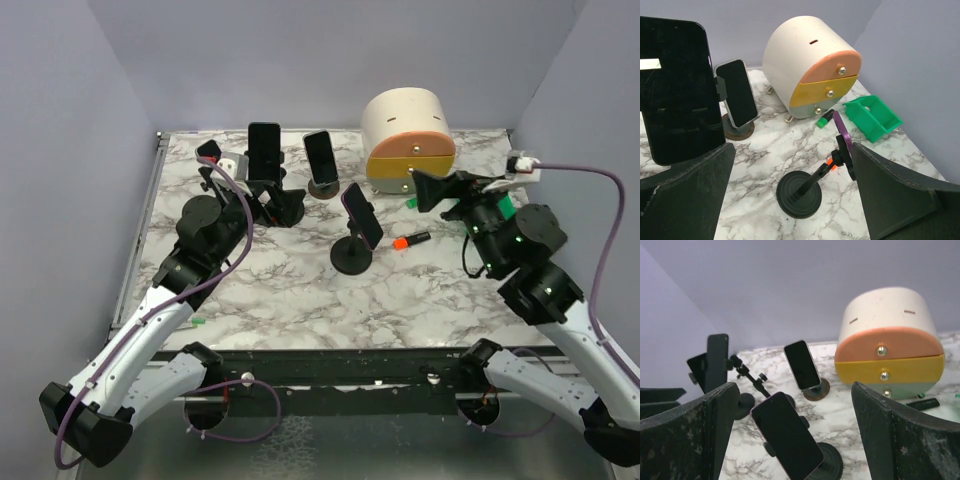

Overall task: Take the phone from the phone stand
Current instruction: Move the phone stand with the phone to the center of the board.

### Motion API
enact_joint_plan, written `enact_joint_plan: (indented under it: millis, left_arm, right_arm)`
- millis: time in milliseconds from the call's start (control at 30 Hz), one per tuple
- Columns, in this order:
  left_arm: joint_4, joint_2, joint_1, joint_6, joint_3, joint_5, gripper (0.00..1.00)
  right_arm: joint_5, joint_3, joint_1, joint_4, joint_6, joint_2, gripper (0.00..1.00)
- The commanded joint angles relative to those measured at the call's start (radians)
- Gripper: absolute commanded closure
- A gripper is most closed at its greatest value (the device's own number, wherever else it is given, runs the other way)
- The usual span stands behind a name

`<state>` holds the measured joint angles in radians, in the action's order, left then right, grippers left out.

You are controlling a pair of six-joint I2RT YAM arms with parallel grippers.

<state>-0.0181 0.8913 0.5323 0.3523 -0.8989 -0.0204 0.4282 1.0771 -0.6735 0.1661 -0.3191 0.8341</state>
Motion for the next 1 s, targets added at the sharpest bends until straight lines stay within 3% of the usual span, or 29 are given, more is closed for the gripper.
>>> enact_joint_plan:
  millis: [0,433,633,800,967]
  left_arm:
    - [-0.048,-0.034,0.006,-0.001,0.030,-0.031,0.01]
    - [-0.066,-0.045,0.006,0.023,0.055,-0.032,0.01]
    - [-0.274,-0.055,0.006,0.117,0.172,-0.134,0.01]
    - [-0.183,0.023,0.006,0.163,0.052,-0.245,0.01]
    - [-0.067,0.109,0.022,0.354,-0.029,-0.273,0.04]
  right_arm:
    - [-0.083,-0.049,-0.003,-0.078,0.092,-0.100,0.00]
    - [-0.077,-0.170,-0.003,-0.126,0.086,-0.218,0.01]
    - [-0.202,-0.233,-0.003,-0.104,0.100,-0.270,0.01]
    - [-0.230,-0.280,-0.003,-0.056,0.085,-0.306,0.02]
    - [-0.192,-0.311,-0.003,-0.016,0.043,-0.337,0.02]
